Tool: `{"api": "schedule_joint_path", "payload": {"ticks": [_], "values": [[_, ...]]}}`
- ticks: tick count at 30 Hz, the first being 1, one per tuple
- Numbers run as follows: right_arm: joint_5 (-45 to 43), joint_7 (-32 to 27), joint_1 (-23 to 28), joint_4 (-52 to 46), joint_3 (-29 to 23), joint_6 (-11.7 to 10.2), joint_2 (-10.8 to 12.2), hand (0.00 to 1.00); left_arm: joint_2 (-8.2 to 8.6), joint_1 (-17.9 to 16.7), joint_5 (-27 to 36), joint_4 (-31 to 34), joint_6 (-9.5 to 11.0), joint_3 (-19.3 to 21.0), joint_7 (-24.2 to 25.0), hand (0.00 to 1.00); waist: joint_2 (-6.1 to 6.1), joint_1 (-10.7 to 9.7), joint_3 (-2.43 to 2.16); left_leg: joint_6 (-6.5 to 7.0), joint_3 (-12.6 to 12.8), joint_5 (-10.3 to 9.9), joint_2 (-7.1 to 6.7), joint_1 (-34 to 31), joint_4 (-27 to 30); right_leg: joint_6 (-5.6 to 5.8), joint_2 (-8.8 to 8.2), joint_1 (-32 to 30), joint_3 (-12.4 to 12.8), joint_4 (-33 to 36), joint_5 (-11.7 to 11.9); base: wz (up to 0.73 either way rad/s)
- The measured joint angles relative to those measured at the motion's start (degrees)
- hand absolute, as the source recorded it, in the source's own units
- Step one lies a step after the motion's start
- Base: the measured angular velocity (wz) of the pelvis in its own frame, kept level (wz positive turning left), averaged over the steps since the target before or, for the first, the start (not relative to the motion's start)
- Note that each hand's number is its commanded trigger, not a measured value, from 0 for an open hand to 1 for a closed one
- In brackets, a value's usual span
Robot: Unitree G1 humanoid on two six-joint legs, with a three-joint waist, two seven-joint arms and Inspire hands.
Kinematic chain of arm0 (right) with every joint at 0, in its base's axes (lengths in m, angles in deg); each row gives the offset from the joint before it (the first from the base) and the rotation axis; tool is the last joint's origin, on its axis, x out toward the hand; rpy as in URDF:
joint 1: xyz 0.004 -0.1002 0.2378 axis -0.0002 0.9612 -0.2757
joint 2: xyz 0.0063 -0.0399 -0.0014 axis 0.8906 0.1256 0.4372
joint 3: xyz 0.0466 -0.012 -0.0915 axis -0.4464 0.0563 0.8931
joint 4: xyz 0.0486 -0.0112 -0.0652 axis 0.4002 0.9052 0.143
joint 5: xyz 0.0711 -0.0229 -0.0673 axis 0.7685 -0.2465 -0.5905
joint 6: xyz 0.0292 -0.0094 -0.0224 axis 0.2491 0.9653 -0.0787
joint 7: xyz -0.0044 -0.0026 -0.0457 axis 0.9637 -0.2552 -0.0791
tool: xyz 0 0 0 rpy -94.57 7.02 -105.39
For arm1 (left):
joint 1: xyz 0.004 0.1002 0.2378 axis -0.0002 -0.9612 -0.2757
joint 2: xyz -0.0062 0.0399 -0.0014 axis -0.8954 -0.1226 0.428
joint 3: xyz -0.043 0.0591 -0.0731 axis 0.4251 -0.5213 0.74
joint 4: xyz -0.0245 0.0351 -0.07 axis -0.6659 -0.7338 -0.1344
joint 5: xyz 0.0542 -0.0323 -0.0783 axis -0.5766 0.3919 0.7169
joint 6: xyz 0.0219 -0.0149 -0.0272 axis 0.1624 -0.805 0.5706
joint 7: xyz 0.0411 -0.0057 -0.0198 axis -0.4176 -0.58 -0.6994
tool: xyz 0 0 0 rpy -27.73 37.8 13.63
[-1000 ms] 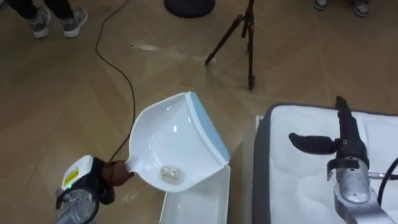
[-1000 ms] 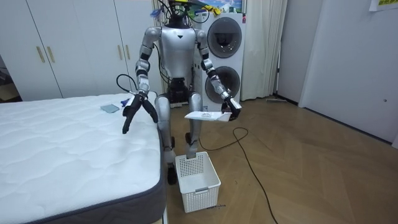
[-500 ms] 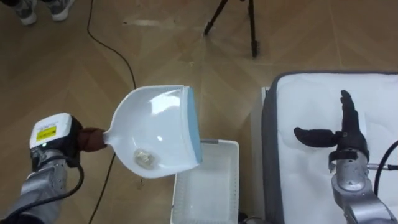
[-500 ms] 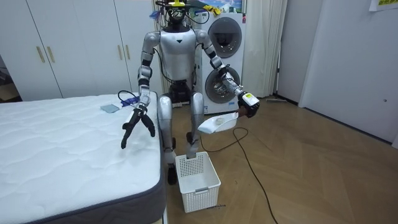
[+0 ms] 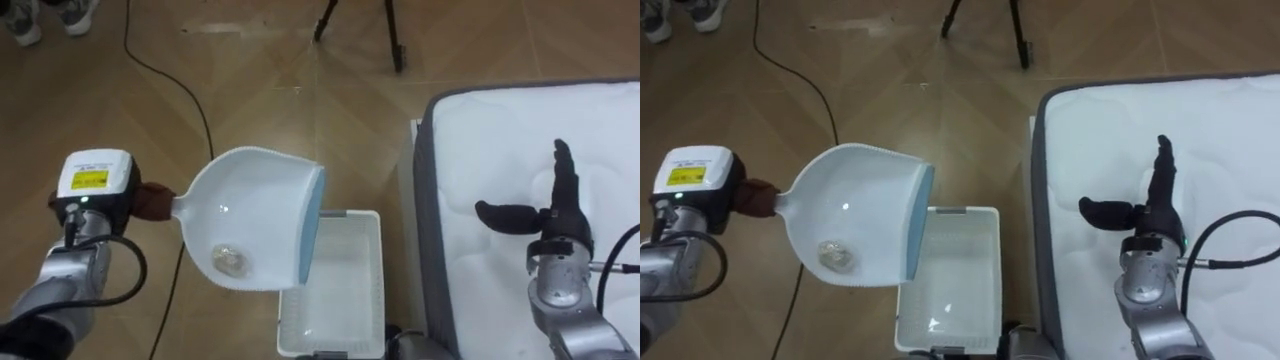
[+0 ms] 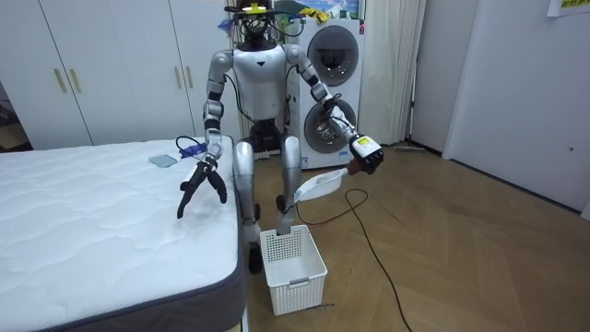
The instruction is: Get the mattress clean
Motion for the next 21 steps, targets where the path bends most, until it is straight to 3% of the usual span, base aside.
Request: {"api": "schedule_joint_path", "payload": {"ticks": [10,16,21], "values": [[0.02,-0.19,-0.11,0.00,1.68,0.06,0.07,0.00,-0.25,-0.01,-3.99,0.14,-0.74,-1.04,0.05,1.00,1.06,-0.06,0.02,0.21,0.33,0.12,0.00,-0.22,0.22,-0.06,-0.07,-0.19,0.14,0.03,0.31,0.00],[-0.01,-0.18,-0.15,-1.63,1.65,0.07,0.14,0.00,-1.31,-0.09,-8.43,1.31,-0.84,-1.95,0.47,1.00,1.79,-0.02,-0.03,0.48,0.61,0.27,0.00,-0.65,0.21,0.15,-0.12,-0.71,0.13,-0.07,0.76,-0.02],[-0.48,-0.19,-0.30,-2.42,1.65,0.18,0.25,0.00,-1.54,-0.13,-11.24,1.42,-2.34,-1.95,2.82,1.00,2.32,-0.02,-0.21,0.60,0.71,0.35,0.00,-0.90,0.14,0.27,-0.14,-1.06,0.15,-0.08,0.97,-0.01]]}}
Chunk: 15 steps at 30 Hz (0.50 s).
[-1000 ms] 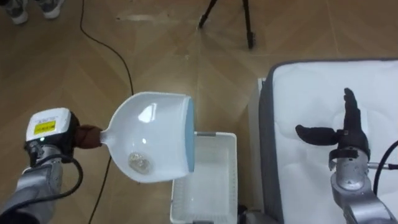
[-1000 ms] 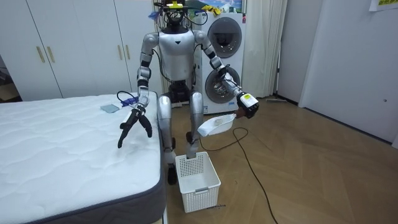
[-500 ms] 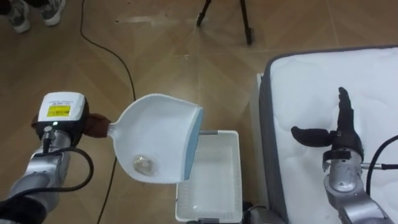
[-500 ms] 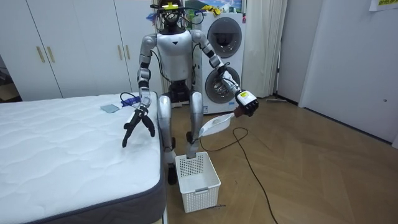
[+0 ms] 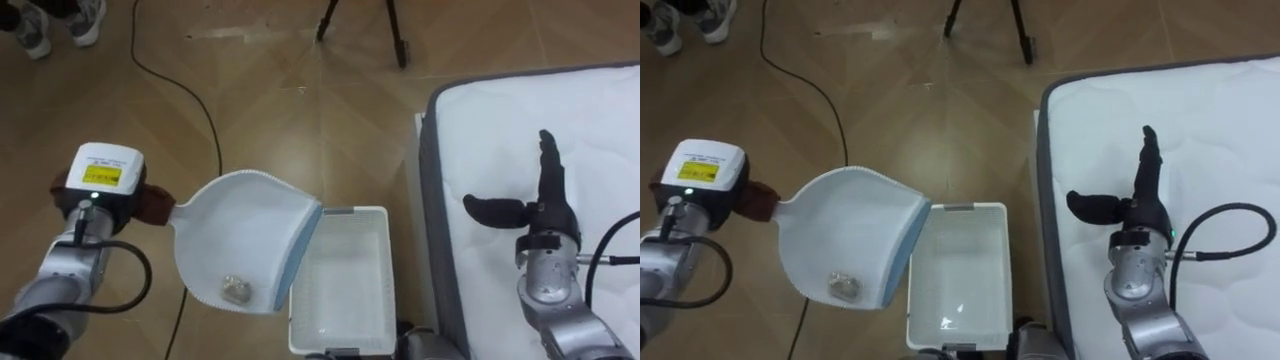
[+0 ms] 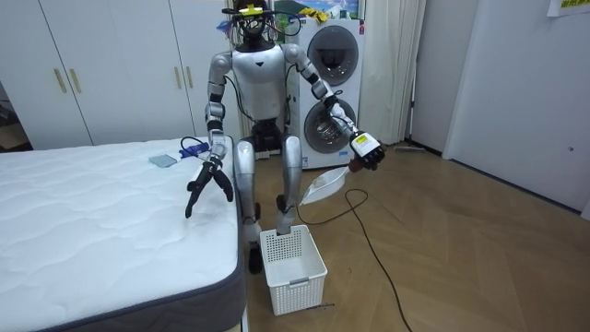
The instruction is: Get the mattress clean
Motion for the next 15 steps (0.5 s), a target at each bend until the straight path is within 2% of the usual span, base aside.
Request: {"api": "schedule_joint_path", "payload": {"ticks": [3,9,12,15], "values": [[-1.23,0.00,-0.01,0.00,-0.02,0.63,0.10,0.00,0.00,-0.06,-0.12,0.01,-1.02,0.00,1.76,1.00,0.02,-0.01,-0.02,0.00,0.00,0.01,0.01,0.00,-0.02,0.01,0.01,-0.03,0.01,0.00,0.04,0.00],[-1.29,-0.05,0.01,0.00,-0.01,0.64,0.23,0.00,-0.01,-0.12,-1.35,0.01,-1.43,0.01,3.93,1.00,0.13,0.05,-0.12,0.02,0.20,0.10,0.01,0.02,-0.11,0.08,-0.02,-0.08,0.06,0.00,0.21,0.00],[-1.44,-0.65,0.01,0.02,-0.01,0.63,0.39,0.00,-0.15,-0.12,-1.66,0.06,-1.43,0.02,4.13,1.00,0.58,0.13,-0.09,0.09,0.21,0.13,0.03,0.01,-0.09,0.09,-0.05,-0.08,-0.06,-0.02,0.33,0.00],[-1.44,-1.49,0.02,0.12,0.04,0.63,0.41,0.00,-0.98,-0.11,-1.63,0.79,-1.43,0.02,5.02,1.00,0.80,0.17,-0.07,0.08,0.28,0.14,0.03,0.07,-0.10,0.11,-0.10,-0.11,-0.10,0.03,0.35,0.00]]}}
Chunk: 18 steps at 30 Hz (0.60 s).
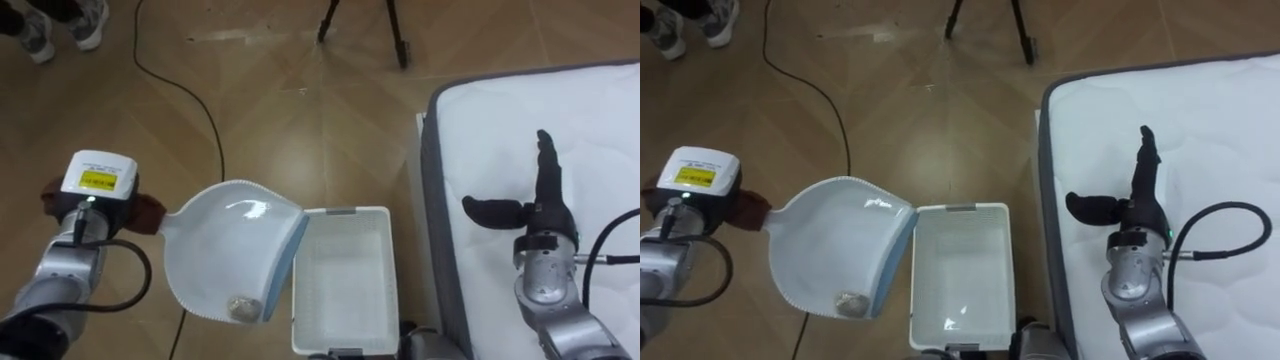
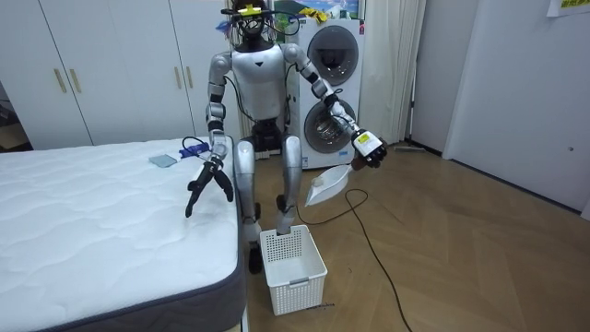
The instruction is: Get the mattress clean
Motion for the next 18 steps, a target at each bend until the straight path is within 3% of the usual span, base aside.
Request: {"api": "schedule_joint_path", "payload": {"ticks": [8,14,18], "values": [[0.04,-1.91,-0.05,0.01,0.05,-0.08,0.17,0.00,-3.50,-0.01,-0.04,1.17,-0.02,-0.01,1.24,1.00,1.02,-0.13,0.24,0.19,1.76,0.17,0.14,0.89,-1.05,0.12,0.23,-0.13,1.43,-0.19,0.17,-0.09],[0.04,-2.01,-0.45,0.03,0.03,-0.09,0.17,0.00,-3.65,-0.40,0.61,1.16,-0.06,-0.14,1.30,1.00,3.90,-1.30,0.24,0.40,3.41,0.29,0.13,2.04,-2.04,0.98,0.01,-0.46,3.25,0.16,0.92,-0.16],[-0.01,-1.53,-0.58,0.09,0.00,-0.17,-0.11,0.00,-3.65,-0.39,0.57,1.16,-0.07,-0.30,1.29,1.00,4.57,-2.56,0.45,-0.40,4.39,0.20,0.06,2.07,-2.21,1.41,-0.46,-0.66,4.13,0.21,1.04,-0.13]]}}
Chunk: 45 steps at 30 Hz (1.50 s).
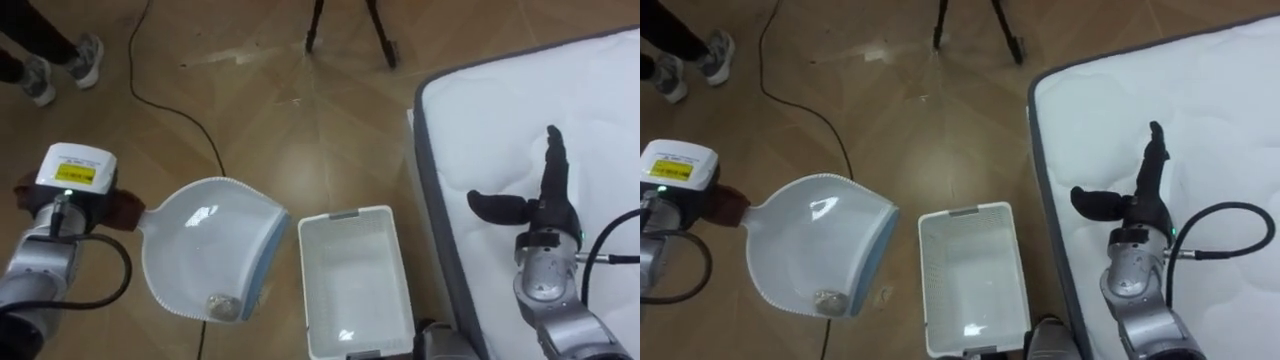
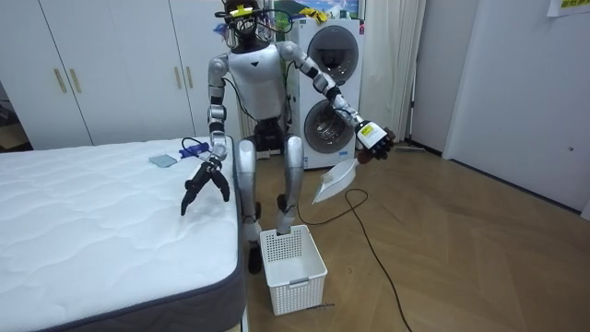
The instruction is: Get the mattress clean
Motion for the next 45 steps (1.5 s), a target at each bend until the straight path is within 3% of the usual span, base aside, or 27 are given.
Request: {"api": "schedule_joint_path", "payload": {"ticks": [1,2,5,11,18,25,31,35,36,42,45], "values": [[-0.28,0.01,0.02,0.05,-0.12,-0.03,-0.07,0.00,0.00,0.02,-0.05,-0.03,0.00,-0.07,-0.01,1.00,0.25,-0.50,0.13,-1.58,0.33,-0.16,-0.03,0.00,-0.01,0.42,0.16,-0.15,1.28,-0.04,0.26,-0.17],[-0.98,0.03,0.02,0.04,-0.23,-0.03,-0.23,0.00,0.00,0.02,-0.04,-0.05,-0.01,-0.10,-0.02,1.00,0.51,-0.83,0.25,-4.29,0.91,-0.39,-0.03,-0.01,-0.15,0.86,0.47,-0.32,2.73,-0.21,0.65,-0.20],[-2.10,0.84,0.02,0.08,-1.42,-0.06,-0.39,0.00,0.00,0.23,0.00,-0.04,-0.49,-0.26,-0.04,1.00,2.02,-1.97,0.27,-6.44,1.80,0.41,-0.06,0.34,-2.04,0.91,0.54,-0.20,4.06,-0.18,0.97,-0.20],[-2.14,2.59,0.01,0.76,-2.04,-0.59,-0.58,0.00,-0.04,2.19,0.04,0.29,-0.89,-1.67,-0.13,1.00,2.69,-3.61,0.33,-6.43,3.62,0.88,-0.06,1.46,-3.12,1.57,0.28,-0.12,4.60,0.24,0.49,-0.17],[-2.16,3.71,0.01,1.23,-4.13,-0.67,-0.94,0.00,-0.11,3.80,0.25,1.20,-0.77,-2.12,-0.36,1.00,2.83,-4.84,0.35,-6.30,4.44,0.91,0.20,1.81,-3.15,1.13,0.42,-0.41,4.62,0.96,0.23,-0.05],[-2.10,2.88,0.01,1.44,-5.71,-0.67,-1.14,0.00,-0.11,6.99,0.04,2.37,-0.67,-3.14,-4.44,1.00,4.38,-4.84,0.31,-5.78,4.53,1.20,0.25,1.79,-3.22,0.51,0.56,-0.36,4.68,0.65,0.76,-0.01],[-2.10,3.58,0.01,2.05,-5.91,-0.62,-1.15,0.00,-0.09,7.24,-0.21,4.03,-0.67,-3.14,-7.56,1.00,4.84,-4.74,0.29,-5.84,4.89,1.26,0.24,1.91,-3.64,0.72,1.25,-0.36,7.00,0.63,0.87,-0.04],[-2.22,4.59,0.02,2.21,-5.91,-0.57,-1.15,0.00,-0.07,7.22,-0.15,4.71,-0.76,-3.14,-8.49,1.00,5.33,-4.47,0.35,-6.97,4.91,2.27,0.15,2.21,-5.31,0.73,2.40,-0.07,8.74,0.54,0.89,0.00],[-2.24,4.96,0.05,2.26,-5.90,-0.51,-1.16,0.00,0.07,7.16,-0.16,4.75,-0.87,-3.15,-9.14,1.00,5.45,-4.41,0.41,-6.33,4.90,2.67,0.14,2.54,-6.02,0.76,2.38,0.30,8.72,0.08,0.88,0.00],[-2.80,6.26,0.00,2.24,-5.88,0.14,-1.19,0.00,0.23,7.09,-1.80,6.78,-0.97,-3.46,-9.38,1.00,5.34,-4.79,0.40,-6.20,4.87,2.80,0.17,2.74,-6.72,0.93,2.33,0.84,8.66,-1.16,0.81,0.00],[-2.81,6.25,0.00,2.26,-5.82,0.14,-1.02,0.00,0.23,7.27,-3.82,9.13,-1.15,-6.08,-10.31,1.00,4.71,-4.97,0.41,-6.15,4.90,2.82,0.17,2.71,-6.70,0.97,2.31,0.85,8.67,-1.16,0.78,0.00]]}}
